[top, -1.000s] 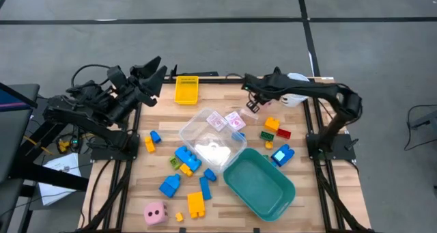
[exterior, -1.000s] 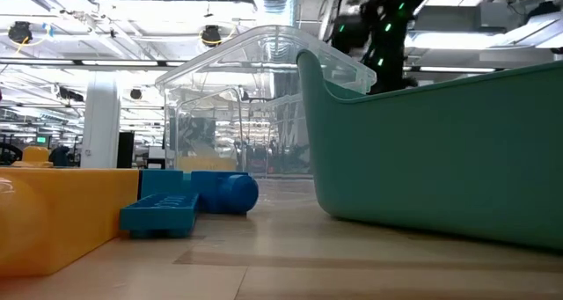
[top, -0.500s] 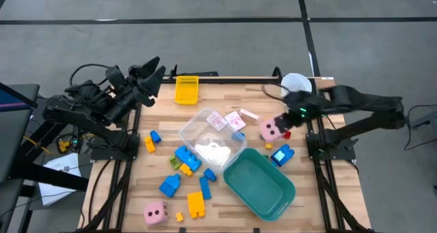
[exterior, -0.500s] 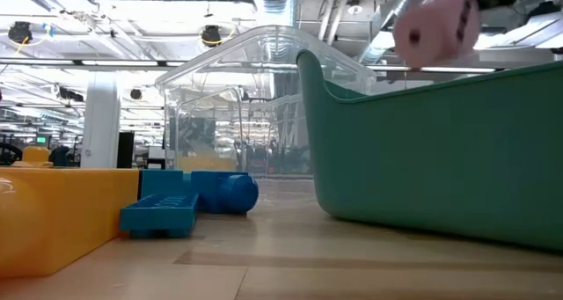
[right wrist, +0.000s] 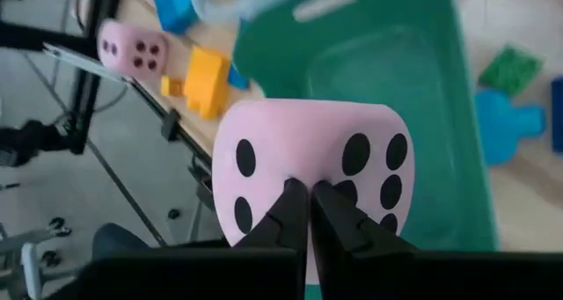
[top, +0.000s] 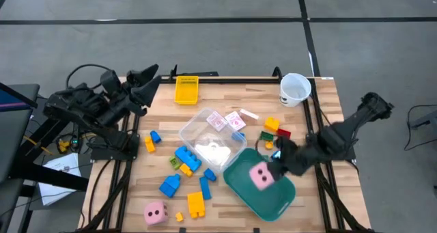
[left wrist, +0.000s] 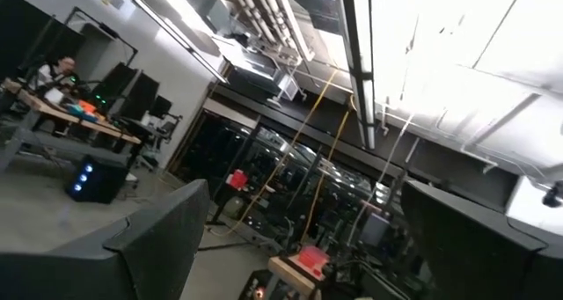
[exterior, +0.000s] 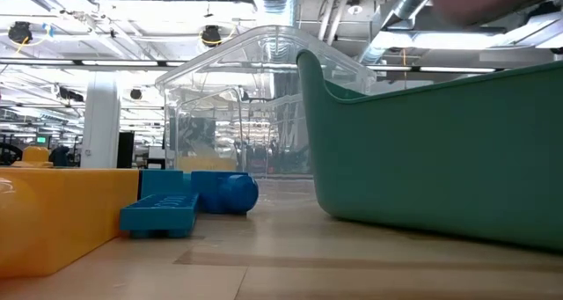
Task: Pick & Place Toys
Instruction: Put the pink die into the green bin
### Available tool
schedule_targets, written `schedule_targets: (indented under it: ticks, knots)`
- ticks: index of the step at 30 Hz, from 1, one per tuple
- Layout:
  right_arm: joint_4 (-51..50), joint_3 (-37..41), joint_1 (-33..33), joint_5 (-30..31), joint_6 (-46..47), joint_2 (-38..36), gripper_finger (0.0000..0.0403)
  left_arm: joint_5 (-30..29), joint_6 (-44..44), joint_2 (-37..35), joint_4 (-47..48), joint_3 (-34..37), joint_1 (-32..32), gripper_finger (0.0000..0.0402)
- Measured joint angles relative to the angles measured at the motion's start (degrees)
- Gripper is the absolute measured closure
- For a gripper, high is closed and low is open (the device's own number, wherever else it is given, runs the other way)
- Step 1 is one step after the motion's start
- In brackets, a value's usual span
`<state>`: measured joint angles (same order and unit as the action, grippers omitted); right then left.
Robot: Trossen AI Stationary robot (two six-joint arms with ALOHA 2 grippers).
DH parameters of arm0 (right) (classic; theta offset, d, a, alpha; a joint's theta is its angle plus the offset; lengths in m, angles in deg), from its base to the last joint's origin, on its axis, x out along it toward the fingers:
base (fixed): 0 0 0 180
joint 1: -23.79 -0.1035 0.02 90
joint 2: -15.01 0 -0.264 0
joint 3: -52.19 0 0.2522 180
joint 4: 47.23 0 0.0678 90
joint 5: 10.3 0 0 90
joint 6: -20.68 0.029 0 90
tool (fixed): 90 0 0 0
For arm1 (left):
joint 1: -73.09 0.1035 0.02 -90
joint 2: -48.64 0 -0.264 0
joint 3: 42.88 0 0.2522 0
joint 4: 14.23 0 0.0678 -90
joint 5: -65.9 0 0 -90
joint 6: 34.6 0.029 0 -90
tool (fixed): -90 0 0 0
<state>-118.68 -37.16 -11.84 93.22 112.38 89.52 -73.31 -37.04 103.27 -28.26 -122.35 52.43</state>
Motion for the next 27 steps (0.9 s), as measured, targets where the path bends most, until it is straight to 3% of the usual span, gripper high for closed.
schedule_targets:
  ticks: [6, 20, 27]
  knots:
    - [0.15, -0.05, -6.06, -0.27, 3.02, 4.19, 0.0401, 0.01, -0.01, 0.02, 2.31, 0.00, -1.99, 0.0028]
    - [-0.36, -0.07, -5.58, -9.00, -6.40, 15.05, 0.0401, 0.02, -1.25, 0.04, 4.94, 0.00, -4.55, 0.0028]
    - [-0.82, -0.07, -5.64, -9.38, -8.11, 15.92, 0.0402, 0.00, -1.28, 0.04, 4.92, 0.00, -4.55, 0.0028]
